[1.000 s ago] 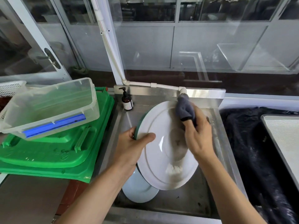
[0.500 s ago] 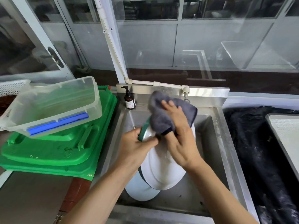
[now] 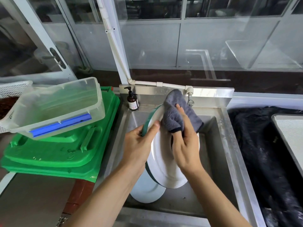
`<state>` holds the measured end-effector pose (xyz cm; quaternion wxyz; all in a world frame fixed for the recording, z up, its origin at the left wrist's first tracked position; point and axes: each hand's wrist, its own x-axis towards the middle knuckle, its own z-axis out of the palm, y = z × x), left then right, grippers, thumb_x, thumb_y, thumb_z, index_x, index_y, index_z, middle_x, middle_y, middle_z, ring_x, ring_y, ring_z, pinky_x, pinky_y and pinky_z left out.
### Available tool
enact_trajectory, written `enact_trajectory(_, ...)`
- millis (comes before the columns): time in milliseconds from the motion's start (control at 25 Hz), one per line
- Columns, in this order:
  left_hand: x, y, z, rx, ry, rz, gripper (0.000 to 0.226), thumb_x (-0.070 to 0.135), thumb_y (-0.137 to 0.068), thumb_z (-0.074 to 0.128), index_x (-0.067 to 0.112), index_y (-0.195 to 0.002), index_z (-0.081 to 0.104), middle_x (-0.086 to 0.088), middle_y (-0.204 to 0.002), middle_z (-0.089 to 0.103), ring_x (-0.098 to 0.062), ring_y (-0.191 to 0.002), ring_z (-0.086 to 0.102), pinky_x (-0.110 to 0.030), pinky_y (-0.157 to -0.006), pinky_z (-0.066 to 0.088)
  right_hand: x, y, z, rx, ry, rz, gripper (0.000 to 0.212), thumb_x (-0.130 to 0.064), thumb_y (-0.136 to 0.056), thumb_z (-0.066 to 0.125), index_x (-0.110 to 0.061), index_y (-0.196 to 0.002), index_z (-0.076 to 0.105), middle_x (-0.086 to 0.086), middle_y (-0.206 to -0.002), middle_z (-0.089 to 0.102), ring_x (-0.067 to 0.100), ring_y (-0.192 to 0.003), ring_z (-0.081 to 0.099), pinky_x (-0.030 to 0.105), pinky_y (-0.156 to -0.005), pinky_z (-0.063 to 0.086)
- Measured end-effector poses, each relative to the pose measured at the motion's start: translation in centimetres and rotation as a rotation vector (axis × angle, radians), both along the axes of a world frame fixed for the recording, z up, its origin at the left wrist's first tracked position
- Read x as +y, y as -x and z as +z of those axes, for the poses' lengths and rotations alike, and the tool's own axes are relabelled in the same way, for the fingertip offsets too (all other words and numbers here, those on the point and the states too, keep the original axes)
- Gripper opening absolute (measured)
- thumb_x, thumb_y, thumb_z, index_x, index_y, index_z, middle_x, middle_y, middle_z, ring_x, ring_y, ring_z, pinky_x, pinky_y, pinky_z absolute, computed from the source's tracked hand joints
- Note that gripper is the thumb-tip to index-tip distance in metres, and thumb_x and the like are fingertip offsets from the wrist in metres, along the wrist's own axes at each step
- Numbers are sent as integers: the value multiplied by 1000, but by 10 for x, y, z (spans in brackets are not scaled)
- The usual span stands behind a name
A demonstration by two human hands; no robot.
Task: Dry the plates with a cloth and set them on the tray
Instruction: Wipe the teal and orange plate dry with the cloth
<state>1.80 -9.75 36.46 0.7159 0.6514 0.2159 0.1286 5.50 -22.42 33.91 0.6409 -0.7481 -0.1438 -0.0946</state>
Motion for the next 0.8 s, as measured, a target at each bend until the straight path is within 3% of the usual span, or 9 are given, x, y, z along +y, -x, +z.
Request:
enact_trajectory(120, 0, -9, 7, 45, 125, 66, 19, 38, -77, 83, 19, -78, 81, -10, -79, 77, -24, -73, 72, -35, -67, 60, 11, 28, -6, -70, 54, 76, 60, -7, -93, 46, -23, -151, 44, -11, -159, 42, 11, -151, 32, 49, -124, 26)
enact_trajectory(240, 9, -12, 14, 54, 231, 104, 19, 38, -74, 84, 19, -74, 80, -8, -75, 77, -22, -69, 74, -25, -57, 57, 7, 56, -21, -148, 173, 172, 66, -15, -93, 47, -33, -155, 37, -16, -162, 36, 13, -153, 30, 42, -126, 21)
enact_trajectory(360, 18, -9, 15, 50, 241, 143, 17, 39, -81, 80, 23, -77, 81, -5, -80, 78, -17, -71, 75, -22, -55, 55, -10, 70, -38, -240, 283, 233, 69, -18, -92, 51, -36, -156, 35, -14, -164, 34, 15, -153, 30, 45, -124, 23)
enact_trajectory(440, 14, -9, 16, 20, 233, 131, 15, 35, -84, 78, 21, -80, 81, -7, -83, 78, -17, -73, 75, -24, -59, 56, -10, 54, -34, -148, 268, 166, 70, -16, -92, 53, -35, -156, 33, -13, -165, 30, 12, -154, 26, 50, -124, 25)
enact_trajectory(560, 5, -10, 16, -2, 179, 96, 14, 34, -85, 78, 20, -85, 81, -8, -86, 79, -20, -79, 76, -25, -64, 57, 7, 27, -14, -34, 197, 62, 78, -16, -94, 56, -55, -154, 24, -24, -163, 22, 2, -155, 16, 48, -127, 19)
enact_trajectory(720, 16, -13, 21, 22, 203, 96, 24, 40, -82, 80, 17, -86, 80, -7, -86, 78, -20, -79, 76, -26, -65, 57, 8, 56, -29, -298, 288, 204, 68, -23, -96, 53, -26, -160, 30, -5, -167, 28, 20, -155, 24, 45, -127, 16)
enact_trajectory(800, 20, -14, 20, 32, 159, 156, 24, 43, -83, 79, 19, -83, 80, 0, -85, 79, -12, -79, 74, -22, -63, 56, -7, 65, -49, -297, 316, 232, 69, -25, -96, 50, -32, -160, 28, -7, -167, 28, 19, -155, 26, 41, -127, 16)
